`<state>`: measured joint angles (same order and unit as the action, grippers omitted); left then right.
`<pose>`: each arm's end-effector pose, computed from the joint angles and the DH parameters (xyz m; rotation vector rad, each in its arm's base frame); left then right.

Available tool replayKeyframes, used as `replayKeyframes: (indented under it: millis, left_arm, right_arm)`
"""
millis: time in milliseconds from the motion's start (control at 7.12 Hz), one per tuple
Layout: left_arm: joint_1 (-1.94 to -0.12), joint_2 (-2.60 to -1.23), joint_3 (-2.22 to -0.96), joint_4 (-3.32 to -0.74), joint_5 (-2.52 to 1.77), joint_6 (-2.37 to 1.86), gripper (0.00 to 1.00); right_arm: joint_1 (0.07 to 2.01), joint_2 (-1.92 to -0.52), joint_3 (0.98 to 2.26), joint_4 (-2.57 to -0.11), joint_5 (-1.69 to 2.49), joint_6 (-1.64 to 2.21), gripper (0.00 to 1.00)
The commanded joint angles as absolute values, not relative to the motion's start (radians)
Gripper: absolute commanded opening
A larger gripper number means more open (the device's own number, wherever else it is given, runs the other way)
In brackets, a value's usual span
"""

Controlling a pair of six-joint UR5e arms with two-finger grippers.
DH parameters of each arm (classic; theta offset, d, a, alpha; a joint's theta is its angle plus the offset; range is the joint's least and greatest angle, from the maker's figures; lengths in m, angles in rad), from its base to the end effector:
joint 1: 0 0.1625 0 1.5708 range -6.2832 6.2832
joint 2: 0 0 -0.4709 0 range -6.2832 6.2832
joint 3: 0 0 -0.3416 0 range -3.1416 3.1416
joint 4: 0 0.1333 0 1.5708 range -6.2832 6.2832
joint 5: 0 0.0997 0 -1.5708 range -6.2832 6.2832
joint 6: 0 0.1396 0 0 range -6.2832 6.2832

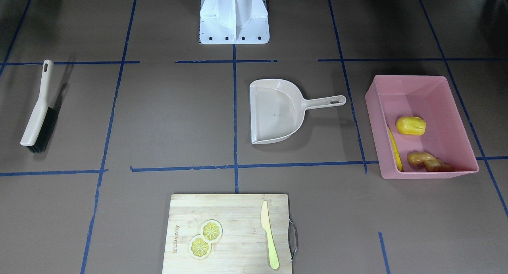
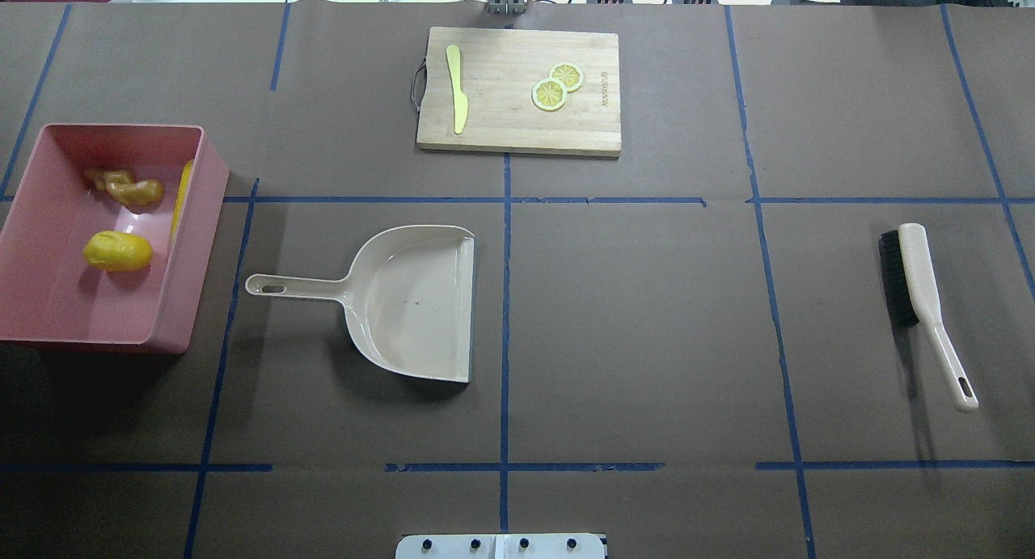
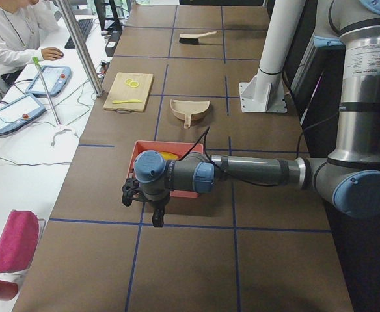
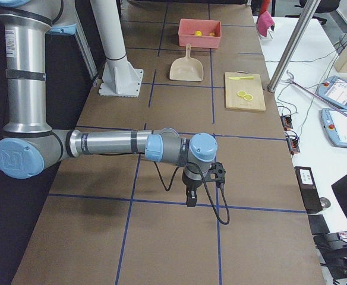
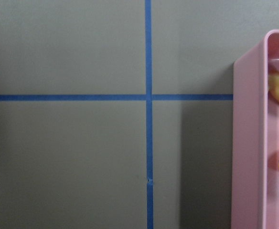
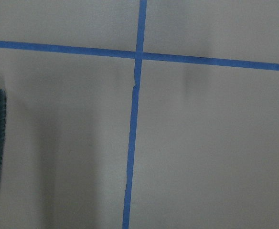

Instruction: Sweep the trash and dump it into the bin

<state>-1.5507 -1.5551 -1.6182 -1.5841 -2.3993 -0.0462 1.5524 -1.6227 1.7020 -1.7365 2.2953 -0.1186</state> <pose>-0.0216 -0.4384 0.7123 0.0149 0.8293 -0.0059 0.0333 -0.4071 0.7185 -0.0462 -0.7276 -0.0996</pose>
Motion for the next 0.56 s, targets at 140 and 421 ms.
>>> replayKeyframes:
  millis: [140, 421]
  left_arm:
    - [-1.509, -1.554, -1.611, -1.589, -2.319, -0.045, 1.00]
    - [-1.509, -1.554, -1.621, -1.588, -2.296, -0.044, 1.00]
  right_arm:
    - [1.552, -1.618, 1.700, -1.736, 2.295, -0.117, 1.00]
    - [1.552, -1.618, 1.700, -1.736, 2.295, -0.118, 1.00]
